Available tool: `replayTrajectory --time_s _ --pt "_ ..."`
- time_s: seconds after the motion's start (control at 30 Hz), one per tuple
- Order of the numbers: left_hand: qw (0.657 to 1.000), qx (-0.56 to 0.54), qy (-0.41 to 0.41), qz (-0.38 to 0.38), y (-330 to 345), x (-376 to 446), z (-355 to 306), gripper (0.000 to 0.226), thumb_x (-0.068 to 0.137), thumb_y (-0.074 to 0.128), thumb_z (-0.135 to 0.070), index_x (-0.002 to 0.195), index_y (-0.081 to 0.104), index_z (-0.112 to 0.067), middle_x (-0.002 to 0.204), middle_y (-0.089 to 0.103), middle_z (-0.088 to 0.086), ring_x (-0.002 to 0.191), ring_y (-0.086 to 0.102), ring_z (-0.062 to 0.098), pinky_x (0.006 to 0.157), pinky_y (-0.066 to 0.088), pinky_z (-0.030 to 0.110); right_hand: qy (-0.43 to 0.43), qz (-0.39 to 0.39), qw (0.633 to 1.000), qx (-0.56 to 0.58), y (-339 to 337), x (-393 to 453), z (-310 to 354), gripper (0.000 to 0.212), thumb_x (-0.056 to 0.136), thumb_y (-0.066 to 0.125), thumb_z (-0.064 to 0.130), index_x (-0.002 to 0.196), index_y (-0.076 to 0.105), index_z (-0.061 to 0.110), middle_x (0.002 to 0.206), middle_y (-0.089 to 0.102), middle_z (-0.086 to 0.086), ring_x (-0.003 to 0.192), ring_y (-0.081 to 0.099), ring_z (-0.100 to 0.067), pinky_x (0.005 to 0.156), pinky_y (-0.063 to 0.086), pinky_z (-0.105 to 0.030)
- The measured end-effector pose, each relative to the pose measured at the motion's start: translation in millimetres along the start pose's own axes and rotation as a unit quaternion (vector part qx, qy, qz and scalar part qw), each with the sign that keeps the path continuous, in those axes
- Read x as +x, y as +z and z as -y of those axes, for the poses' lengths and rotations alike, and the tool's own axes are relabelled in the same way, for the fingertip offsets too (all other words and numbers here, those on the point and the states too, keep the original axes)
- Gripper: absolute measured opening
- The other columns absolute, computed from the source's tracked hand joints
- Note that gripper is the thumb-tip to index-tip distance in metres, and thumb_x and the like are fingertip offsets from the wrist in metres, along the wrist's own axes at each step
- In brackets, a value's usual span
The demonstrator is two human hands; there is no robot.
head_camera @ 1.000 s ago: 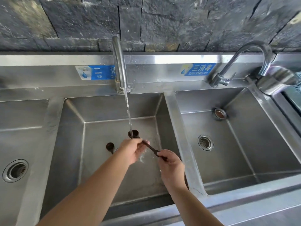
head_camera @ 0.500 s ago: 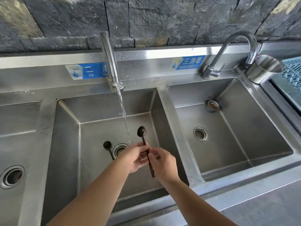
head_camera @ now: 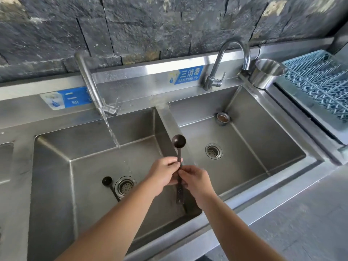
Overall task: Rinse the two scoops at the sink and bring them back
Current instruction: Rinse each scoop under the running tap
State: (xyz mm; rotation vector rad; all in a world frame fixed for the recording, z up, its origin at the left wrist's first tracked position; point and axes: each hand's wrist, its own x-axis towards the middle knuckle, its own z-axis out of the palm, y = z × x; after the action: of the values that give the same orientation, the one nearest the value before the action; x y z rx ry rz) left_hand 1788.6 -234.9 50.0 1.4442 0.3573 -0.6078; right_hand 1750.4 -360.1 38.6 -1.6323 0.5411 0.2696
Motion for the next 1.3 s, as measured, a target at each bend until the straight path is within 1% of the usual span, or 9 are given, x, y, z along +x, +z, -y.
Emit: replayTrajectory --time_s 0.1,0.17,0.33,0.53,0.67,0.8,0.93,1.13,1.3 --pt "1.000 0.022 0.006 0.000 40.5 24.0 -8.6 0.015 0.092 0.061 -0.011 0.100 0.071 -0.020 0.092 0.070 0.007 0.074 0.068 0.014 0.067 0.061 0.032 0.003 -0.001 1.000 0.026 -41.4 20.4 3.2 0.011 0.087 0.065 0.004 0.083 0.074 0.011 0.057 0.070 0.003 0.045 0.053 -0.005 0.046 0.044 -0.017" --pt "0.999 0.033 0.003 -0.015 72.0 45.3 -9.3 0.015 0.090 0.063 -0.010 0.103 0.069 -0.015 0.090 0.071 0.009 0.074 0.069 0.019 0.071 0.060 0.036 0.013 -0.006 1.000 0.013 -73.0 40.2 2.7 0.010 0.086 0.066 0.004 0.083 0.074 0.009 0.056 0.069 0.003 0.045 0.053 -0.006 0.046 0.043 -0.017" --pt "0.996 0.086 -0.030 -0.023 148.6 112.3 7.0 0.014 0.089 0.064 -0.007 0.099 0.067 -0.017 0.085 0.069 0.007 0.074 0.066 0.020 0.057 0.055 0.025 0.088 -0.024 0.991 -0.101 -146.4 113.8 -16.7 0.010 0.077 0.068 0.011 0.076 0.073 0.020 0.061 0.072 -0.007 0.053 0.060 -0.017 0.059 0.054 -0.035" --pt "0.973 0.201 -0.109 -0.015 197.1 204.5 57.1 0.014 0.087 0.059 -0.001 0.091 0.072 -0.007 0.081 0.068 0.023 0.066 0.056 0.020 0.068 0.047 0.036 0.190 -0.004 0.961 -0.200 -188.2 217.2 -68.4 0.017 0.076 0.070 0.012 0.060 0.068 0.019 0.046 0.066 0.002 0.045 0.065 -0.015 0.053 0.061 -0.030" --pt "0.938 0.322 -0.129 0.028 210.1 256.6 101.0 0.015 0.085 0.061 -0.002 0.092 0.075 -0.001 0.073 0.066 0.019 0.067 0.058 0.025 0.064 0.045 0.035 0.233 0.069 0.935 -0.257 -196.1 266.2 -112.9 0.005 0.078 0.068 0.009 0.079 0.072 0.011 0.090 0.075 -0.017 0.083 0.073 -0.031 0.077 0.062 -0.042" --pt "0.898 0.422 -0.121 0.037 221.3 297.0 135.6 0.009 0.078 0.067 -0.014 0.081 0.075 -0.010 0.083 0.074 0.018 0.080 0.071 0.032 0.070 0.057 0.037 0.291 0.082 0.925 -0.231 -201.4 298.2 -149.0 0.017 0.083 0.062 0.002 0.097 0.060 0.012 0.103 0.068 -0.016 0.077 0.066 -0.023 0.057 0.057 -0.024" --pt "0.881 0.455 -0.128 0.031 228.4 316.0 166.4 0.015 0.078 0.068 -0.016 0.090 0.077 -0.014 0.094 0.075 0.013 0.092 0.069 0.029 0.080 0.055 0.034 0.311 0.075 0.903 -0.287 -202.1 314.6 -177.7 0.014 0.077 0.065 -0.003 0.073 0.062 0.011 0.075 0.068 -0.012 0.055 0.066 -0.021 0.044 0.055 -0.025" --pt "0.881 0.453 -0.137 0.001 230.1 323.6 188.7 0.009 0.075 0.071 -0.019 0.082 0.075 -0.015 0.089 0.075 0.011 0.091 0.067 0.028 0.076 0.054 0.032 0.350 0.076 0.898 -0.256 -203.6 322.4 -190.0 0.014 0.084 0.059 -0.008 0.091 0.063 0.004 0.077 0.065 -0.017 0.028 0.058 -0.018 0.028 0.043 -0.023" --pt "0.894 0.429 -0.126 -0.025 225.1 318.6 178.0 0.019 0.077 0.073 -0.027 0.089 0.067 -0.014 0.100 0.072 0.010 0.101 0.064 0.028 0.082 0.049 0.031 0.350 0.046 0.893 -0.279 -208.2 311.2 -166.5 0.004 0.084 0.067 -0.001 0.083 0.065 0.003 0.083 0.069 -0.018 0.046 0.066 -0.021 0.033 0.045 -0.020"
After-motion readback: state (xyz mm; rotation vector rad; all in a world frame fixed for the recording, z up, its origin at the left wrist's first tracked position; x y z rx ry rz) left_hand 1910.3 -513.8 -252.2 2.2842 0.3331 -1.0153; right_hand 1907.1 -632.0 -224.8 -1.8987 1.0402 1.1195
